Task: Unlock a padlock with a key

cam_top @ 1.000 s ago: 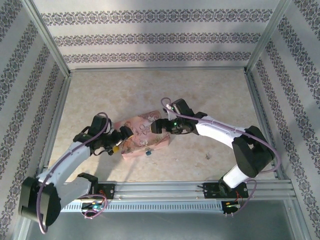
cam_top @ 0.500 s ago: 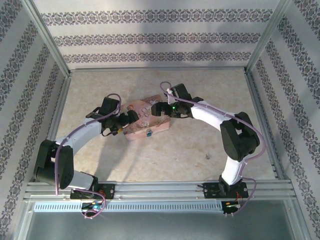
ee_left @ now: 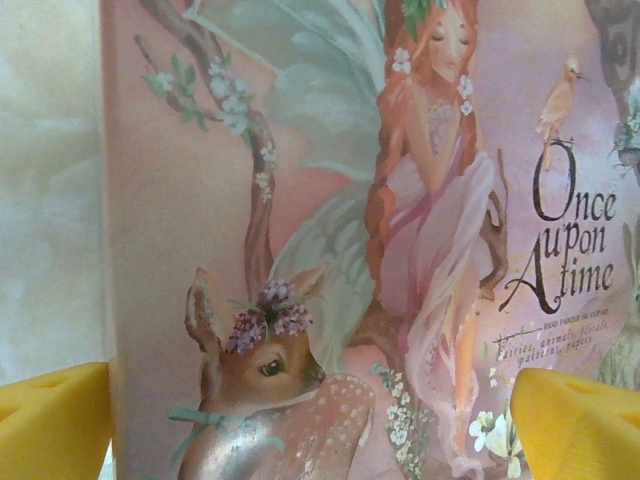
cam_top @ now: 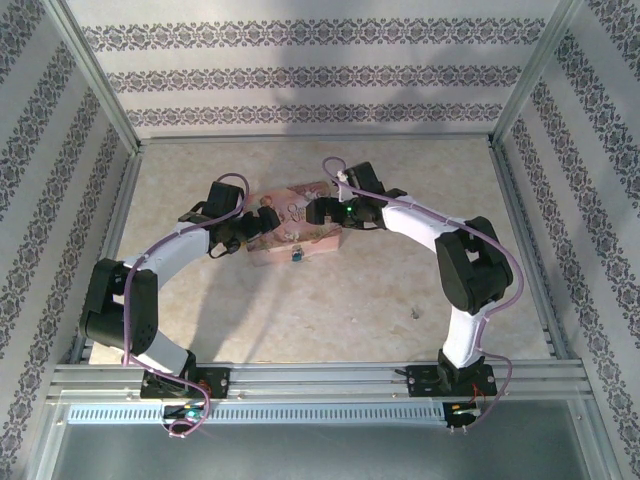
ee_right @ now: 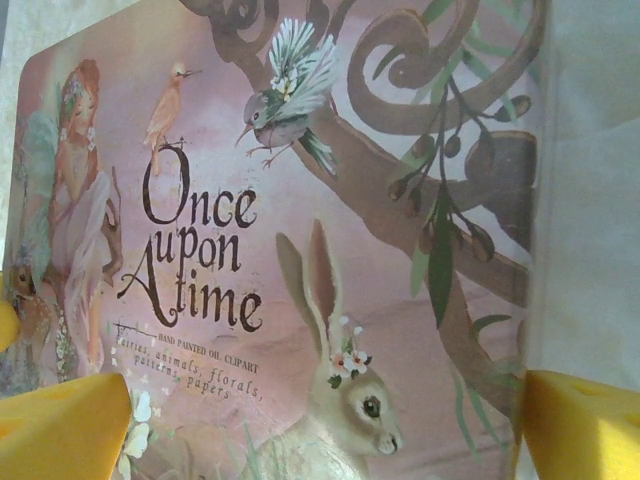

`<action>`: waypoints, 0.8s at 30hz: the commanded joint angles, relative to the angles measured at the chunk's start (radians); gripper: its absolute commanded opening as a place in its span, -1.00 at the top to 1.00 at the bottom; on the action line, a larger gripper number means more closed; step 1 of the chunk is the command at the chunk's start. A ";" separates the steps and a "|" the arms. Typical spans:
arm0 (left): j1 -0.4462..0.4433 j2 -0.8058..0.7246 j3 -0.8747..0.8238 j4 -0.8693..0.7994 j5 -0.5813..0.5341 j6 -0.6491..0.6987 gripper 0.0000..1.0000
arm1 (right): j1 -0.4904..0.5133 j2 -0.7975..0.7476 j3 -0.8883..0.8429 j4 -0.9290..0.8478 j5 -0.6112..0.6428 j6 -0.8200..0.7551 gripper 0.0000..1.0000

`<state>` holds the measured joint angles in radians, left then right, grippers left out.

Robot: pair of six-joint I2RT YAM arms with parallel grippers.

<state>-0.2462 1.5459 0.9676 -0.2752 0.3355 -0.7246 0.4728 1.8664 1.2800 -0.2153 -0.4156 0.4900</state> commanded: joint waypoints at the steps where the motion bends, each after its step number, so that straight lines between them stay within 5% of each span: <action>1: 0.001 -0.031 0.019 0.079 0.056 0.045 -0.99 | -0.010 -0.073 -0.045 -0.007 0.008 -0.029 -0.97; 12: 0.061 -0.308 -0.014 0.031 -0.015 0.131 -0.99 | -0.058 -0.457 -0.191 -0.278 0.266 -0.119 -0.97; 24: -0.010 -0.483 -0.069 0.251 0.080 0.206 -0.99 | -0.073 -0.820 -0.240 -0.674 0.382 -0.072 -0.97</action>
<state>-0.2234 1.0729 0.9047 -0.1104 0.3882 -0.5755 0.4133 1.0954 1.0477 -0.7368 -0.0837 0.3969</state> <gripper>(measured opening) 0.993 0.985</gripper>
